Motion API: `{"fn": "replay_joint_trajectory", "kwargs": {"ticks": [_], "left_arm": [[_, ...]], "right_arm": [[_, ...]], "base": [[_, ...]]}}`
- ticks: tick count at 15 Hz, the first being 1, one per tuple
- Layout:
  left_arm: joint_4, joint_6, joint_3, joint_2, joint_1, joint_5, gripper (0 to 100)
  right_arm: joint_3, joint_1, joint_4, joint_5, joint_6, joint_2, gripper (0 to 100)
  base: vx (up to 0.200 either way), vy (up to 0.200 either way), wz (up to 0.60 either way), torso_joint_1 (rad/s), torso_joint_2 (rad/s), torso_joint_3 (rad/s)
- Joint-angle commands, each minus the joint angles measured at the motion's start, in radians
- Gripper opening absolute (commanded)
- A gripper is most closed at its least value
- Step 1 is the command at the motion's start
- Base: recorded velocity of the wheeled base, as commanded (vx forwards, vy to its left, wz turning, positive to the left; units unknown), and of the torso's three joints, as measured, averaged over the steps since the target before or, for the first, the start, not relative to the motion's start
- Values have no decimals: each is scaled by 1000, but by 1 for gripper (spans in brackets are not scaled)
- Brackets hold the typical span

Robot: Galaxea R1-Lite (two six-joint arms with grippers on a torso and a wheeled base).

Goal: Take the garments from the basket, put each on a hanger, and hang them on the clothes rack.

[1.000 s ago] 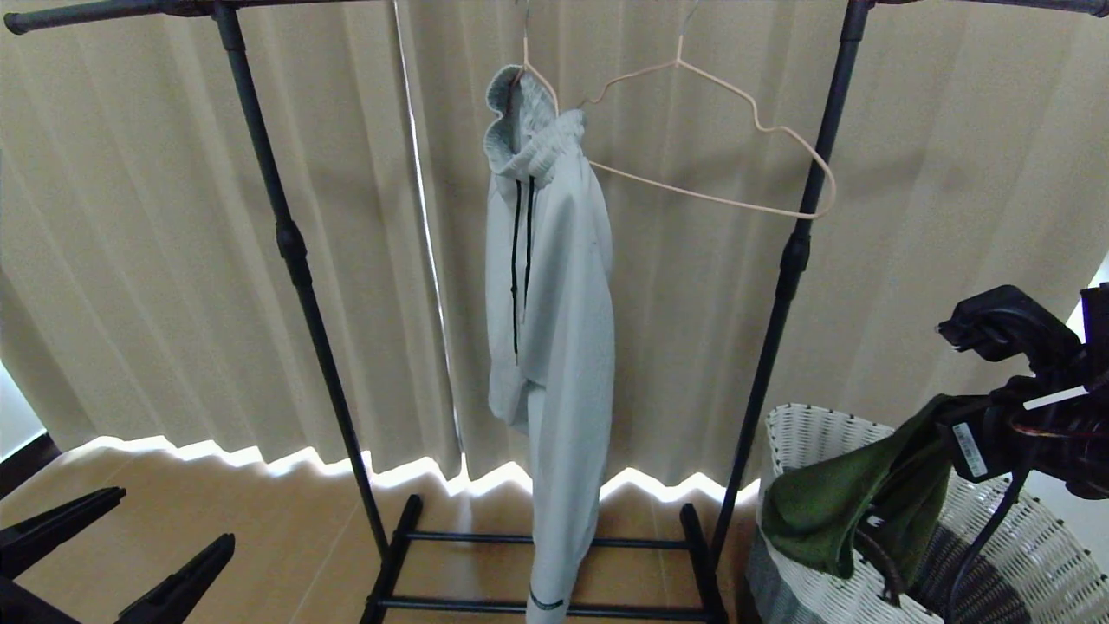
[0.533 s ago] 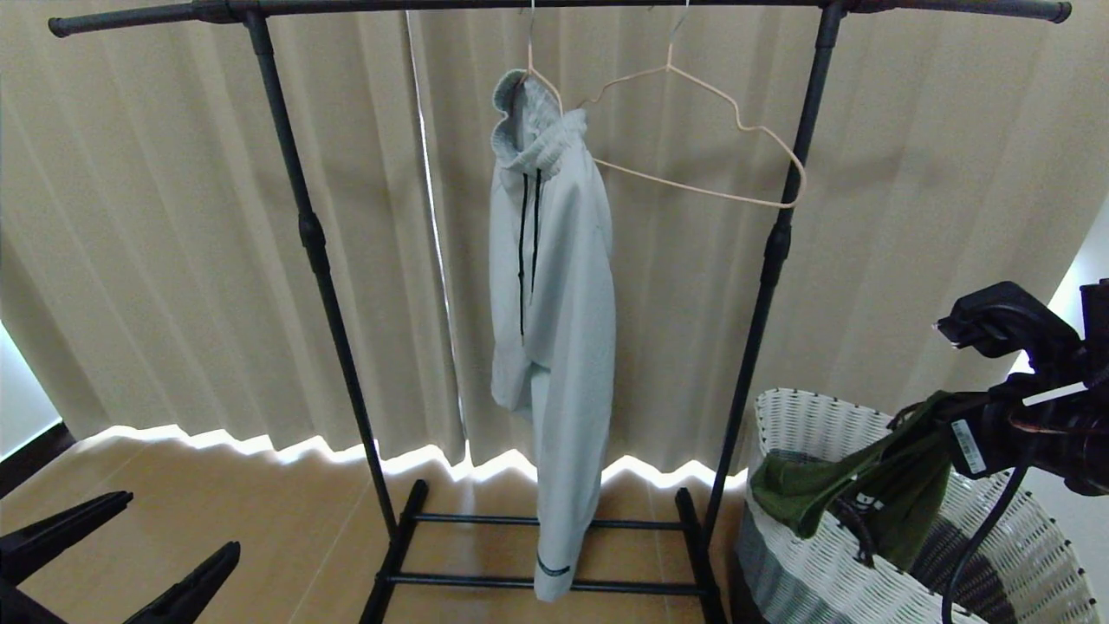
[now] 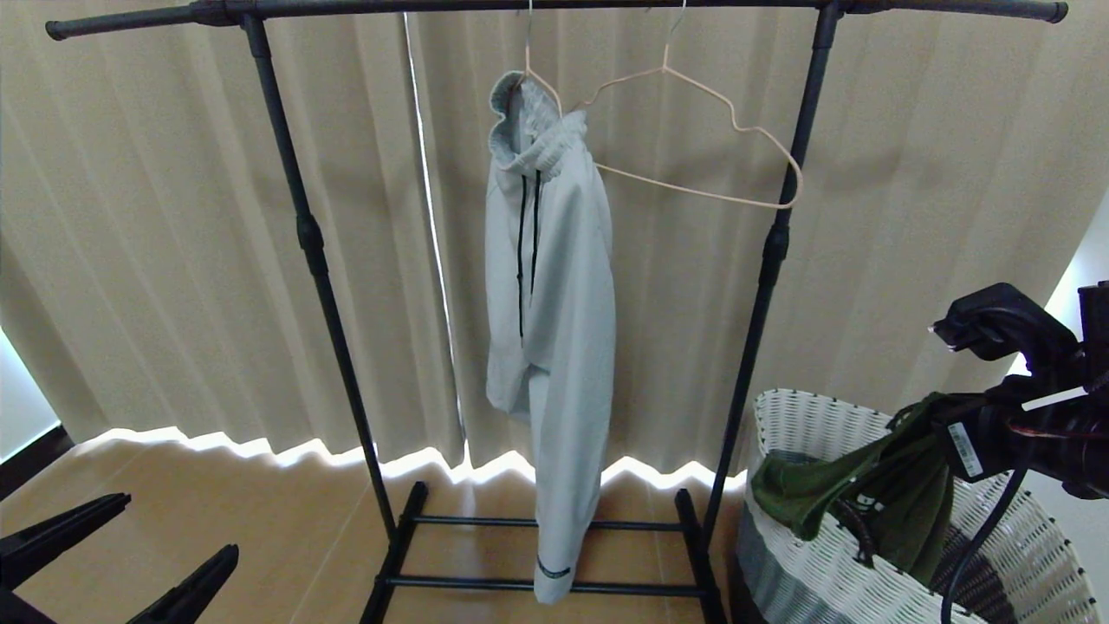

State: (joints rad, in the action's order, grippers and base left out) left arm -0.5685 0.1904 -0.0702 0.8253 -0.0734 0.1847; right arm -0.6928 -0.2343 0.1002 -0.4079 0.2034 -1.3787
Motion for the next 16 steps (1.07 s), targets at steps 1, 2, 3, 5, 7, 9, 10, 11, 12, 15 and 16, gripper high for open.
{"fn": "replay_joint_trajectory", "kwargs": {"ticks": [1, 2, 3, 5, 7, 9, 10, 11, 12, 15, 16], "left_arm": [[-1, 0, -3, 1, 0, -1, 100], [-1, 0, -5, 1, 0, -1, 100], [-1, 1, -3, 0, -2, -1, 100], [-1, 23, -3, -2, -6, -1, 100], [-1, 43, 10, -12, -32, -1, 100], [-1, 64, 7, -14, -63, -1, 100], [-1, 66, -2, -9, -71, -1, 100], [1, 73, -11, -5, -72, -1, 100], [1, 75, -22, 20, -80, 1, 100], [1, 76, -74, 106, -149, -1, 100], [2, 84, -105, 124, -175, -1, 100]], "right_arm": [[2, 0, -1, 0, 1, -2, 0], [2, 0, -1, 3, 1, -2, 0], [2, 0, -2, 17, 1, -2, 0], [-2, 0, -1, 27, 1, 1, 0], [-4, -4, 3, 29, 1, -2, 0], [-1, -39, 6, 29, 1, -10, 0], [-5, -66, 9, 29, 1, -19, 0], [-8, -83, 10, 29, 1, -19, 0], [-14, -114, 12, 31, 2, -19, 0], [-36, -185, 15, 133, 7, 1, 0], [-51, -218, 16, 161, 7, 13, 0]], "base": [[0, 200, 0, 2, 2, -2], [0, 200, 0, 12, -2, -7], [0, 0, 0, 0, 0, 0], [0, 0, 0, 0, 0, 0], [0, 0, 0, 0, 0, 0], [0, 0, 0, 0, 0, 0], [0, 0, 0, 0, 0, 0], [0, 0, 0, 0, 0, 0], [0, 0, 0, 0, 0, 0], [0, 0, 0, 0, 0, 0], [0, 0, 0, 0, 0, 0]]}}
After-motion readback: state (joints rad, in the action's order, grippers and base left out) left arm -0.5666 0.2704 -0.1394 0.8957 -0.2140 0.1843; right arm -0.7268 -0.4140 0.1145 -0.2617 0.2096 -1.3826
